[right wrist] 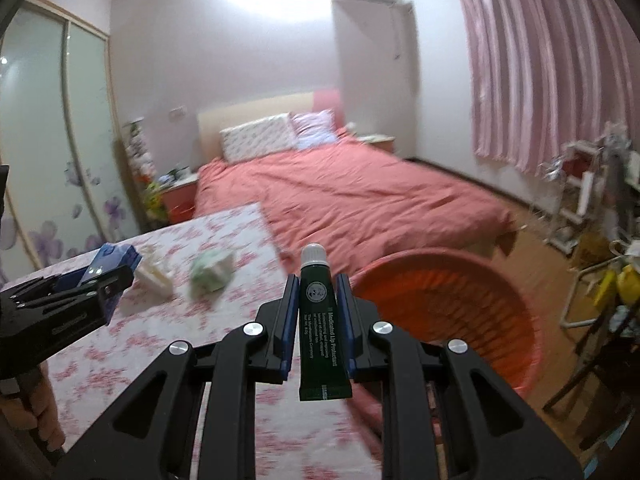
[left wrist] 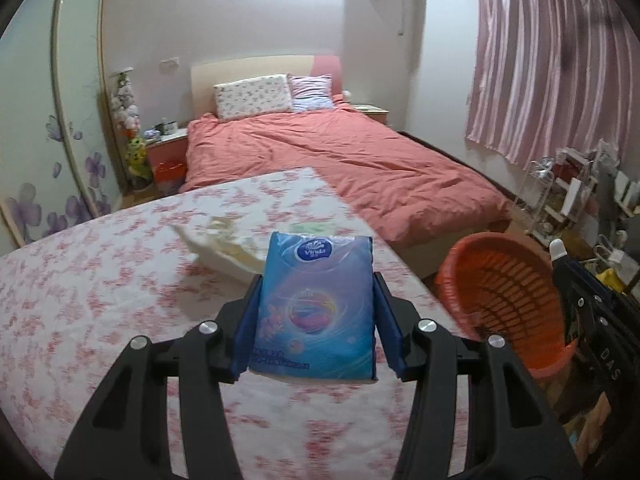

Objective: Collect trash
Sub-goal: 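Carry the tissue pack with the left tool and tube with the right tool into the basket, releasing both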

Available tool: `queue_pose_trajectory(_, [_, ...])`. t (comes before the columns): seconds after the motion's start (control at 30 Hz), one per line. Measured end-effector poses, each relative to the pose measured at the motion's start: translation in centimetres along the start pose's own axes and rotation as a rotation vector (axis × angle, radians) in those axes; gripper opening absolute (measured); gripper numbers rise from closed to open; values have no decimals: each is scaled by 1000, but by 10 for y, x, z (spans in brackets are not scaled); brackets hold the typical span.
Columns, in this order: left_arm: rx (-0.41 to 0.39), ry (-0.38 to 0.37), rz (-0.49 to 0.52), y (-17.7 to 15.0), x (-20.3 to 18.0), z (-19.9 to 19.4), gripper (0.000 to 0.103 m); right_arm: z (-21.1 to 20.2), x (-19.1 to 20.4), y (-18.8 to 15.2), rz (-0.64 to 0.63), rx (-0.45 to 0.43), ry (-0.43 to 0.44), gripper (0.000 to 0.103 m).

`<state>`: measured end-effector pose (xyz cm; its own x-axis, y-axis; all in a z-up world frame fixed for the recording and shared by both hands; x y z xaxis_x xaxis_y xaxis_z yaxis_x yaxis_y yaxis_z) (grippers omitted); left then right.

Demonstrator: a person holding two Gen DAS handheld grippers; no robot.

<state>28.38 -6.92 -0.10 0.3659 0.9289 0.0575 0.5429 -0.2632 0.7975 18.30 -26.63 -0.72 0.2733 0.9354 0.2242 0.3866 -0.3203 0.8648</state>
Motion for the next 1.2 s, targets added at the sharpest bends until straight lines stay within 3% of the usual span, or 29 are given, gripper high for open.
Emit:
queue_pose_trajectory(0.17, [-14,-72,7,6,-33,-1,52,-5,-32,8,37,-56,-66,19])
queue_pose_trajectory(0.43, [-40,-184,30,16,-91,1,52,2,-75,9,107,-66,-116,19])
queue_pose_trajectory(0.73, [-31,-268,54,17,-142,18,52,6,-105,3,165,-66,-118,19])
queue_pose_trajectory(1.2, [13,-332,92,9,-192,50,52,16,-129,4,228,-55,-87,19])
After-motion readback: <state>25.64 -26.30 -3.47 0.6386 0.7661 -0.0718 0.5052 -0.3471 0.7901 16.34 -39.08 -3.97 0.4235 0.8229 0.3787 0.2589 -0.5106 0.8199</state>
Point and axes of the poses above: each gripper's, at about its wrist camera, not at the fingertips, and z roughly the way its jaws point, x to its left, y to its top, the point moved 6 cm from there along z, roughly the way its jaws point, and after that the axes turned 6 degrees about z, right-handed, at the moved point
